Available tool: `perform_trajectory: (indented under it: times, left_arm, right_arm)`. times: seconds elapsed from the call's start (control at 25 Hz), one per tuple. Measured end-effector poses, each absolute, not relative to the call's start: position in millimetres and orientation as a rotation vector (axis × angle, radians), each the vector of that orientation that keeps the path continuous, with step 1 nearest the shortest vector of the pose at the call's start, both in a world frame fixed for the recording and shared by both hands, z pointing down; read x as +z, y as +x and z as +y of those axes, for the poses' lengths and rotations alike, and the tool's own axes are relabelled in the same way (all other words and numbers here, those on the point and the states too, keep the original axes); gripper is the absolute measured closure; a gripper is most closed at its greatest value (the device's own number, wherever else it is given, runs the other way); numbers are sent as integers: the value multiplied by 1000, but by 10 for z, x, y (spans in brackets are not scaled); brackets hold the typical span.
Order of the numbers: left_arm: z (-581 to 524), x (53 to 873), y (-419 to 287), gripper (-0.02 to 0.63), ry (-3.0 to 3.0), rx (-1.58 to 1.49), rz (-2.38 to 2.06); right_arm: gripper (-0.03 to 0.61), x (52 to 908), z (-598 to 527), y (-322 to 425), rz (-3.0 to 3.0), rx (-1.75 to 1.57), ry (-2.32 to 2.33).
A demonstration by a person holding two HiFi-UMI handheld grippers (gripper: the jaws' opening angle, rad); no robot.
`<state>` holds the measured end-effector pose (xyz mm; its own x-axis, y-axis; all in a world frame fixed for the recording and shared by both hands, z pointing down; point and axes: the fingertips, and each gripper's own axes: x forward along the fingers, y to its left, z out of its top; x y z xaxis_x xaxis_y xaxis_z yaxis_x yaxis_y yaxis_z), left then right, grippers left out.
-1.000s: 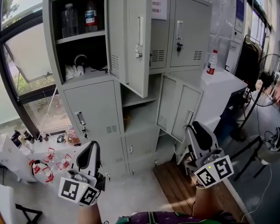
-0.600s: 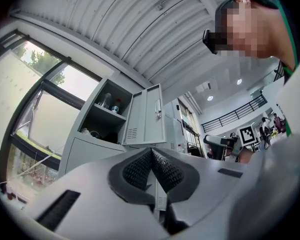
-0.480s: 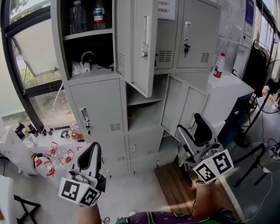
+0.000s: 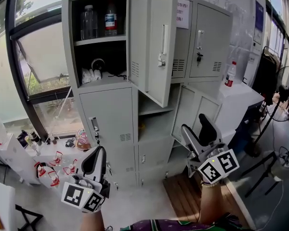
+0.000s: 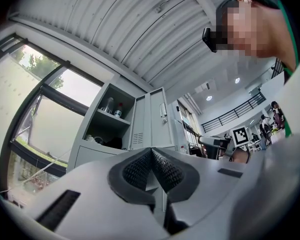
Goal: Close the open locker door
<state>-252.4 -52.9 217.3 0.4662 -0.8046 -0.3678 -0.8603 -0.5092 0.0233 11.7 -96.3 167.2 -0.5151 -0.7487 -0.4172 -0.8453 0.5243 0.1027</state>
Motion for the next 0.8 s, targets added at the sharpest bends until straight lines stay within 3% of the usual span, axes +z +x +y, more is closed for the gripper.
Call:
perform_trajectory:
  times: [0.8]
  left_arm:
    - [-909, 2207, -2941, 592, -2576, 461, 1487]
  right_arm:
    - [292, 1589, -1707, -442, 2519, 445, -1367]
